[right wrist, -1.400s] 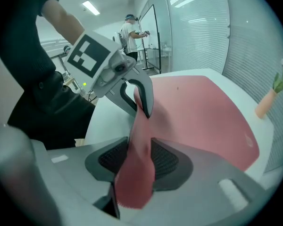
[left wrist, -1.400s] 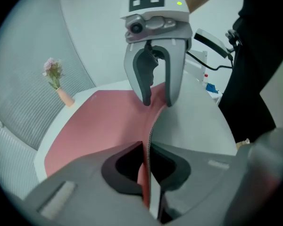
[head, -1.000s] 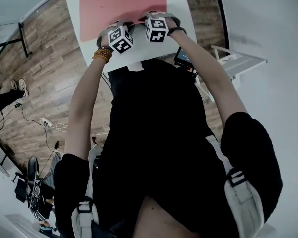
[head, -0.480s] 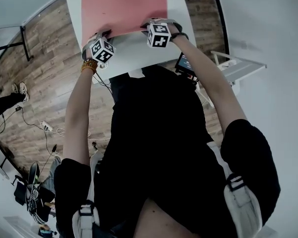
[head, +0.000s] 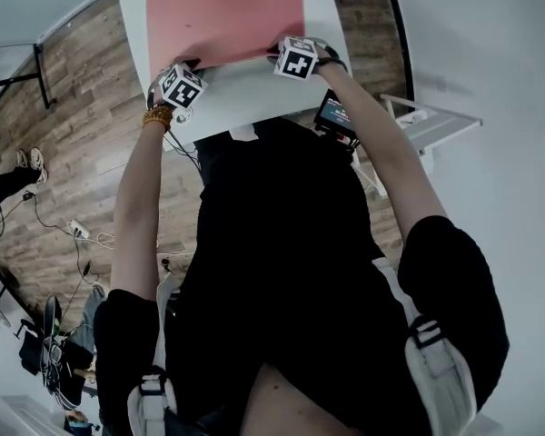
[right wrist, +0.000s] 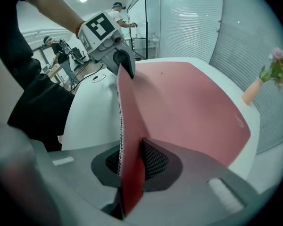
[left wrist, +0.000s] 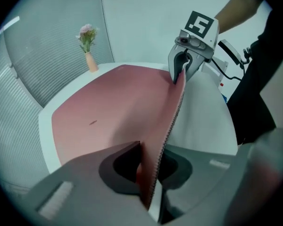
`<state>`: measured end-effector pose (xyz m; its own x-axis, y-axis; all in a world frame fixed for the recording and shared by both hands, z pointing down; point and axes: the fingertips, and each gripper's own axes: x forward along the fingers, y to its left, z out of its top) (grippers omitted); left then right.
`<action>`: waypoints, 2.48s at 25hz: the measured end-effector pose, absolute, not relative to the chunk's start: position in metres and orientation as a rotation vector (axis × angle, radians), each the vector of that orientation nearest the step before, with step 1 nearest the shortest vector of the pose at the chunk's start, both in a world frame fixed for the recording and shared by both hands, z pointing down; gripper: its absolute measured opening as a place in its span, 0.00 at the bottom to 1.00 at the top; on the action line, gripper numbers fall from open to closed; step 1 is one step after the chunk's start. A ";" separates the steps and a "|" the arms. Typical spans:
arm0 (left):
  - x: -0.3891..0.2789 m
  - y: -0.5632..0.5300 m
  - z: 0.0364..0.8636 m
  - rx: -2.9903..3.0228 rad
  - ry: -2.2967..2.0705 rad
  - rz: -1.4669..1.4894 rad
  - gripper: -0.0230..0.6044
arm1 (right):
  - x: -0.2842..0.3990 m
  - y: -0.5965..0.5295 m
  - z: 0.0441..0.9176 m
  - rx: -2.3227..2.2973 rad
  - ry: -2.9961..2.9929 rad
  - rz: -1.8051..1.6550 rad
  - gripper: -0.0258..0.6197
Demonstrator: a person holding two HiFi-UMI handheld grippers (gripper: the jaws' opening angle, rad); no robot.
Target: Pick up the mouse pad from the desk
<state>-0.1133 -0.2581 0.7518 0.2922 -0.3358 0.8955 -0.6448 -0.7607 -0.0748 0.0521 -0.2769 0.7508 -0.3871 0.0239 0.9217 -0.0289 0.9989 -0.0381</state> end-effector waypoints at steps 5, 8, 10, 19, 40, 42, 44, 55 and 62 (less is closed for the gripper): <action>-0.110 -0.256 0.747 2.206 -0.896 1.398 0.11 | 0.061 -0.273 0.758 0.007 -1.944 0.265 0.13; -0.106 -0.257 0.742 2.156 -0.926 1.349 0.11 | 0.060 -0.280 0.751 0.027 -1.981 0.288 0.13; -0.104 -0.250 0.741 2.124 -0.922 1.324 0.11 | 0.058 -0.273 0.747 0.037 -2.005 0.311 0.12; -0.112 -0.232 0.733 2.084 -0.963 1.233 0.11 | 0.048 -0.272 0.742 0.102 -2.016 0.318 0.12; -0.085 -0.150 0.735 2.088 -0.995 1.019 0.11 | 0.066 -0.203 0.748 0.180 -1.959 0.417 0.11; -0.085 -0.143 0.733 2.084 -0.985 1.013 0.11 | 0.065 -0.197 0.749 0.187 -1.958 0.431 0.11; -0.084 -0.138 0.733 2.089 -0.990 1.012 0.11 | 0.065 -0.192 0.749 0.200 -1.960 0.445 0.11; -0.080 -0.110 0.737 2.135 -1.017 0.990 0.10 | 0.069 -0.157 0.748 0.174 -1.959 0.510 0.11; -0.088 -0.095 0.724 2.129 -1.077 1.068 0.08 | 0.068 -0.133 0.742 0.116 -1.932 0.473 0.11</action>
<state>-0.0876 -0.0953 0.7239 0.3721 -0.4200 0.8277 -0.8313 -0.5475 0.0960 0.0684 -0.1332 0.7419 -0.4047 0.1372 0.9041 -0.2961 0.9157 -0.2715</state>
